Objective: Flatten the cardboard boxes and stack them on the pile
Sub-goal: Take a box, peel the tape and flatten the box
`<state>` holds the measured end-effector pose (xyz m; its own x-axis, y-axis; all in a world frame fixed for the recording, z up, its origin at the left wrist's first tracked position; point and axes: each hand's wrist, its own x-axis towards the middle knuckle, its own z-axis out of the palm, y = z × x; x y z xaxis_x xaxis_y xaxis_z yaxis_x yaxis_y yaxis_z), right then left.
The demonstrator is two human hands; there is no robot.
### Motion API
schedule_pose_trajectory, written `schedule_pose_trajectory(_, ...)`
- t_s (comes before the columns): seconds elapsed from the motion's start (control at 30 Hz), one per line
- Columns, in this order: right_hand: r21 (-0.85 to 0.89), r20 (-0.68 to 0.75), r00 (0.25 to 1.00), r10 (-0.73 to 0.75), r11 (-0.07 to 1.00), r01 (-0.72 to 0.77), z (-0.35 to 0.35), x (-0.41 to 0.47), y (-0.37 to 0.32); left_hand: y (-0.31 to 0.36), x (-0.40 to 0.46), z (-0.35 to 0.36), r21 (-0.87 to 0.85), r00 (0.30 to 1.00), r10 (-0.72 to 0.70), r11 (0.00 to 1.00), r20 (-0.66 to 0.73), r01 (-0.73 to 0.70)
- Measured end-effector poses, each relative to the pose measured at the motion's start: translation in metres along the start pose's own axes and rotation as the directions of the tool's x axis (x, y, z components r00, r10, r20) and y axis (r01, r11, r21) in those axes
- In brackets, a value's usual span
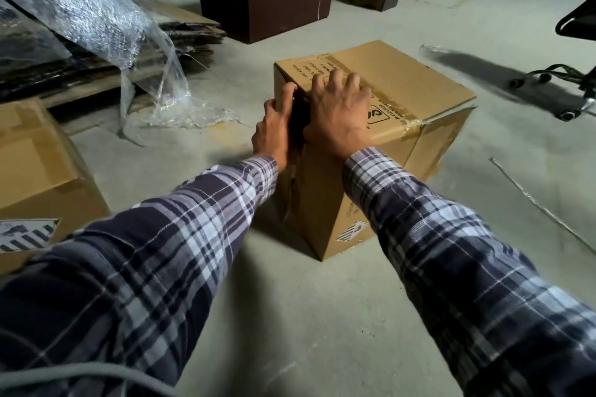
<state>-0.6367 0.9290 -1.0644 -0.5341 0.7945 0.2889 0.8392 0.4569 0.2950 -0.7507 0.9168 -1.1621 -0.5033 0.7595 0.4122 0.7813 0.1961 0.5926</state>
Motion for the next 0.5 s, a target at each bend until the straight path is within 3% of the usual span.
schedule_pose_trajectory(0.13, 0.051, -0.025, 0.999, 0.024, 0.998, -0.023, 0.008, 0.006, 0.003, -0.001, -0.007, 0.021, -0.127, 0.997, -0.062, 0.990, -0.039, 0.056)
schedule_pose_trajectory(0.2, 0.062, -0.022, 1.000, 0.022, 0.998, -0.020, 0.010, 0.010, 0.007, -0.009, -0.008, 0.032, -0.115, 0.986, -0.165, 0.980, -0.028, 0.161)
schedule_pose_trajectory(0.33, 0.087, -0.010, 1.000, 0.021, 0.996, -0.020, 0.011, 0.018, 0.009, -0.034, -0.013, 0.056, -0.062, 0.911, -0.401, 0.911, 0.092, 0.407)
schedule_pose_trajectory(0.5, 0.076, -0.021, 0.999, 0.039, 0.996, -0.037, 0.013, 0.023, 0.005, -0.033, -0.015, 0.060, -0.024, 0.840, -0.488, 0.862, 0.238, 0.507)
